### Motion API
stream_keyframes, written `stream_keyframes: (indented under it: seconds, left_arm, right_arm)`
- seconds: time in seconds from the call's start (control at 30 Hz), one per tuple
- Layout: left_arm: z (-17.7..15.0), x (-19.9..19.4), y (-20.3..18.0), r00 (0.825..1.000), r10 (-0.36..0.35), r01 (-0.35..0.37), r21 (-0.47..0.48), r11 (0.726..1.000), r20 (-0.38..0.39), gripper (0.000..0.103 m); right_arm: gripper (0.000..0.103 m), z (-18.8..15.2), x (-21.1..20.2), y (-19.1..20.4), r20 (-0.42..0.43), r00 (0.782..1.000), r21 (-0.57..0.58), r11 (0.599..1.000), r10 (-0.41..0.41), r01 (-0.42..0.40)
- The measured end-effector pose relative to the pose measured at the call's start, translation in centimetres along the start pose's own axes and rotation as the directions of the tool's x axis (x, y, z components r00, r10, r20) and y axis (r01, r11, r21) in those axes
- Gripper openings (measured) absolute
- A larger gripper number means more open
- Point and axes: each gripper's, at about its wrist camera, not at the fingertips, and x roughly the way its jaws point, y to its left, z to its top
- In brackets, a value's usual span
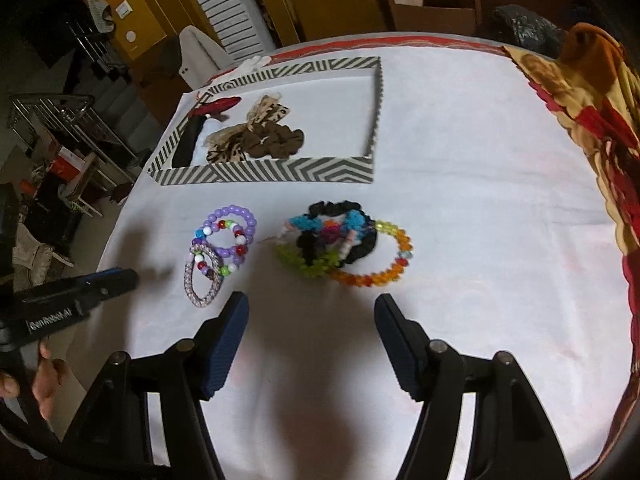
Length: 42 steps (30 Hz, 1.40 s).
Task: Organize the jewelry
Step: 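Grasp the silver braided bracelet with the left gripper while the right gripper grasps the flower-bead bracelet, then carry both bracelets into the striped tray and open both grippers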
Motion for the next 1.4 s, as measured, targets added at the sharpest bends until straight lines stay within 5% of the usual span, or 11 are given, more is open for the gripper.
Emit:
stream_keyframes:
  seconds: [0.6, 0.77, 0.87, 1.07, 1.4]
  left_arm:
    - [1.5, 5.2, -0.5, 0.994, -0.058, 0.064, 0.067, 0.996, -0.089, 0.024]
    - [1.8, 5.7, -0.7, 0.993, -0.080, 0.088, 0.091, 0.992, -0.085, 0.021]
    - [2.0, 5.9, -0.9, 0.991, -0.094, 0.103, 0.108, 0.989, -0.092, 0.000]
    - [2.0, 4.5, -0.4, 0.993, -0.108, 0.113, 0.096, 0.989, -0.055, 0.000]
    - [2.9, 1.2, -0.3, 0.992, -0.128, 0.127, 0.074, 0.989, 0.009, 0.000]
  right_arm:
    - [0.032, 4.5, 4.9, -2.9, -0.011, 0.999, 0.093, 0.994, -0.049, 0.050]
    - [0.014, 5.0, 6.6, -2.8, -0.049, 0.998, 0.085, 0.996, -0.036, 0.040]
    - [0.013, 5.1, 6.7, -2.6, -0.055, 0.998, 0.071, 0.997, -0.031, 0.035]
    - [0.013, 5.6, 3.6, -2.7, 0.001, 0.995, 0.122, 0.988, 0.098, -0.098]
    - [0.013, 6.6, -1.3, -1.9, 0.086, 0.980, 0.093, 0.978, 0.178, -0.185]
